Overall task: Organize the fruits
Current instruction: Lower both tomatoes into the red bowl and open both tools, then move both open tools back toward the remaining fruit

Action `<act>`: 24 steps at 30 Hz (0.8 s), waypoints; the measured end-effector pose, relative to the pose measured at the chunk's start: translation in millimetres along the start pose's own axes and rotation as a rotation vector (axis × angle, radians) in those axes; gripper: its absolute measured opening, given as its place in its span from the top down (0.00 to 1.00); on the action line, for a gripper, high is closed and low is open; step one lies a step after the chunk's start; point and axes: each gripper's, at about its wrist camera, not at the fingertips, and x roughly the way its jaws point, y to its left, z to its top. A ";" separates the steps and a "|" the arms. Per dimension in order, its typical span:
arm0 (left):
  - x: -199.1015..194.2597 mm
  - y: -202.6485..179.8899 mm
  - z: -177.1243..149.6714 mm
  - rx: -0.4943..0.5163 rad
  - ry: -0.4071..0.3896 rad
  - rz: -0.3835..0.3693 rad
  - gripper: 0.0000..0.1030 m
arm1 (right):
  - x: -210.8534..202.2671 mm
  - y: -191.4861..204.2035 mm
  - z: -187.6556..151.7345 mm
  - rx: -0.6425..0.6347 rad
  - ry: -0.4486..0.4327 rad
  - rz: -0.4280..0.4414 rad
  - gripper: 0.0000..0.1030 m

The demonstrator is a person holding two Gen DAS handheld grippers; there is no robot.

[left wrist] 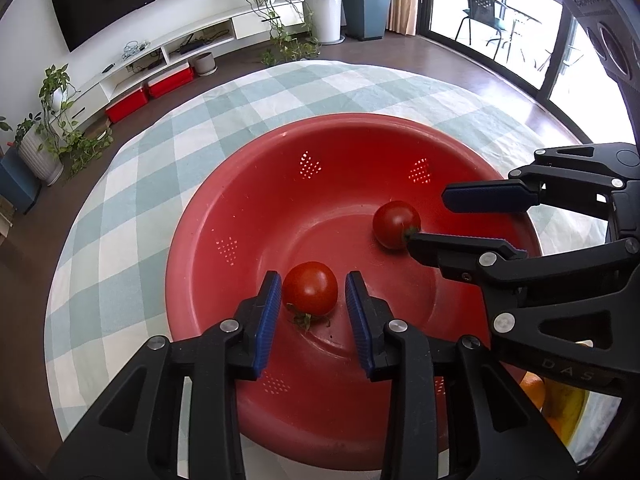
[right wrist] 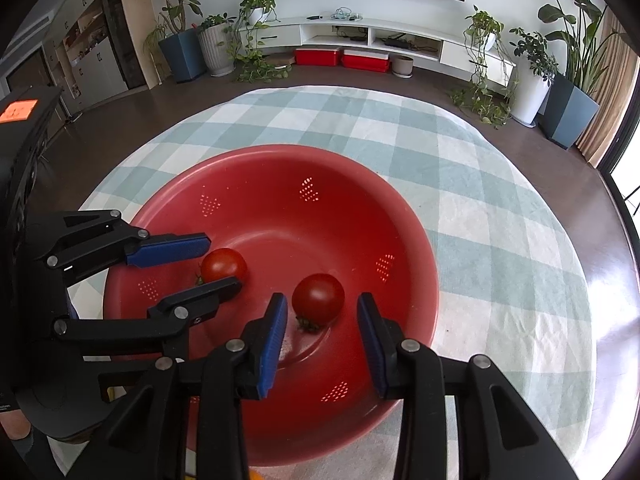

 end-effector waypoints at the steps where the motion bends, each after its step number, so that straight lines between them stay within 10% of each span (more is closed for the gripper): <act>1: -2.1 0.1 -0.8 -0.004 -0.003 -0.001 0.69 | -0.7 -0.3 0.0 0.002 -0.001 0.001 0.61; 15: -111.6 6.7 -41.6 -0.075 -0.226 -0.032 0.11 | -99.0 -22.6 -41.6 0.145 -0.206 0.093 0.28; 24: -156.7 -27.3 -142.3 -0.128 -0.204 -0.101 0.11 | -148.3 -17.2 -144.4 0.245 -0.262 0.163 0.21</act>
